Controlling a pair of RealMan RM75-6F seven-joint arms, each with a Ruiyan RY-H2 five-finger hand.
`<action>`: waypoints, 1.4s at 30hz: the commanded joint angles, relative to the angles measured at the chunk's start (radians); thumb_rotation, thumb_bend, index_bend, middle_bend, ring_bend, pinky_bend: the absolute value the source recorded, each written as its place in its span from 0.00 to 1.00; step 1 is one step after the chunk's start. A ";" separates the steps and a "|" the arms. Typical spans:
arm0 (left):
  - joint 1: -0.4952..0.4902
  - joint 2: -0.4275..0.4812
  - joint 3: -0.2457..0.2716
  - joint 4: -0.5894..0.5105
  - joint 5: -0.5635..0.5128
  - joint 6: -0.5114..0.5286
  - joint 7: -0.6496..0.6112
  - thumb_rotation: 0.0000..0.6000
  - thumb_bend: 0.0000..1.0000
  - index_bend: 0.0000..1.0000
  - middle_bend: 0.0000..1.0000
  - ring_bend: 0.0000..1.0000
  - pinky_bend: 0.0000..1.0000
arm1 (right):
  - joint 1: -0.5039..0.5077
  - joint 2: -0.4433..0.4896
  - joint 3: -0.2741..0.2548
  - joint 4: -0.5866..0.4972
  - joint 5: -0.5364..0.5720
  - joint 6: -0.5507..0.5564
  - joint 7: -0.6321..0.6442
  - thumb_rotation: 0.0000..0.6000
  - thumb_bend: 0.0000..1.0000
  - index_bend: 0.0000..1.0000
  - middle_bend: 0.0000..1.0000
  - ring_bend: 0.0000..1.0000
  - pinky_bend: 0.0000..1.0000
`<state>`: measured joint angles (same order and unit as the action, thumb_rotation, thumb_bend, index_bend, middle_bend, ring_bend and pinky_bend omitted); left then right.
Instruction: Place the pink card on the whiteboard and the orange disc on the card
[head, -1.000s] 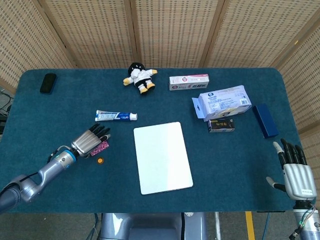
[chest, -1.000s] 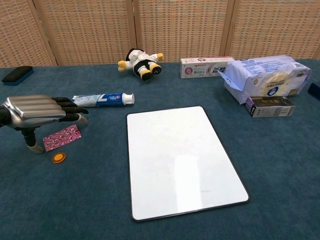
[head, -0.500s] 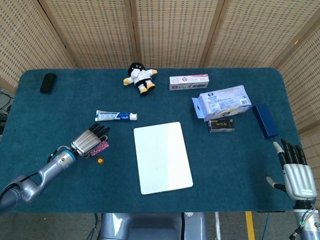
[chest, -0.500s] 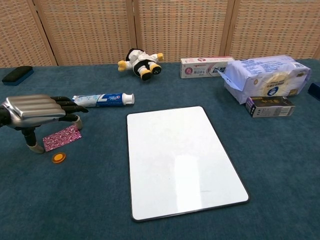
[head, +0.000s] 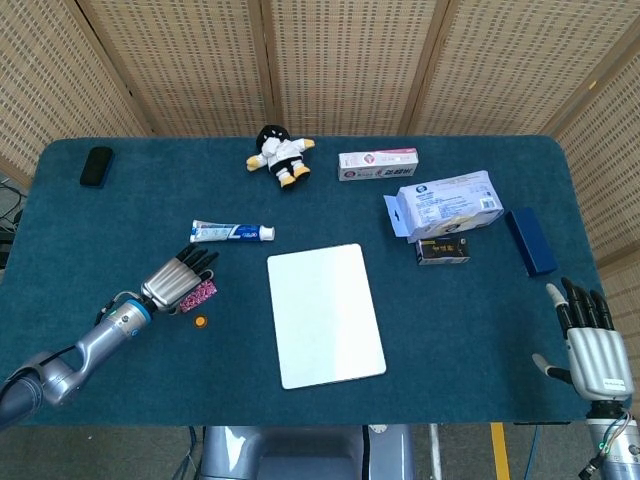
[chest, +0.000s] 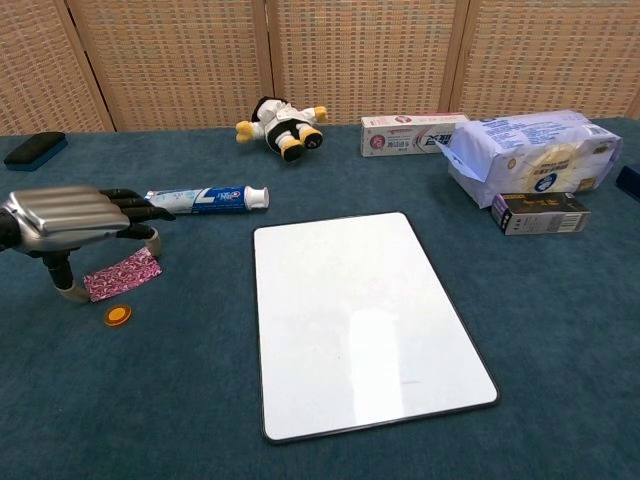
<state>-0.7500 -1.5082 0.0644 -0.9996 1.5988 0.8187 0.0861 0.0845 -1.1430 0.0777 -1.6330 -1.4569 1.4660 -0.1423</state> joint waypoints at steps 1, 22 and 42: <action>0.000 0.004 -0.005 -0.006 -0.006 0.006 0.003 1.00 0.23 0.44 0.00 0.00 0.00 | 0.000 0.000 0.000 0.000 0.000 0.000 0.000 1.00 0.00 0.00 0.00 0.00 0.00; -0.023 0.098 -0.070 -0.177 -0.069 0.032 0.131 1.00 0.22 0.45 0.00 0.00 0.00 | 0.000 0.001 -0.001 0.000 -0.001 -0.001 0.003 1.00 0.00 0.00 0.00 0.00 0.00; -0.163 -0.028 -0.226 -0.477 -0.314 -0.033 0.553 1.00 0.18 0.45 0.00 0.00 0.00 | 0.001 0.004 -0.002 0.005 -0.001 -0.005 0.022 1.00 0.00 0.00 0.00 0.00 0.00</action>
<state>-0.8841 -1.4927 -0.1380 -1.4535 1.3342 0.8010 0.5852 0.0850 -1.1395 0.0760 -1.6283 -1.4580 1.4610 -0.1206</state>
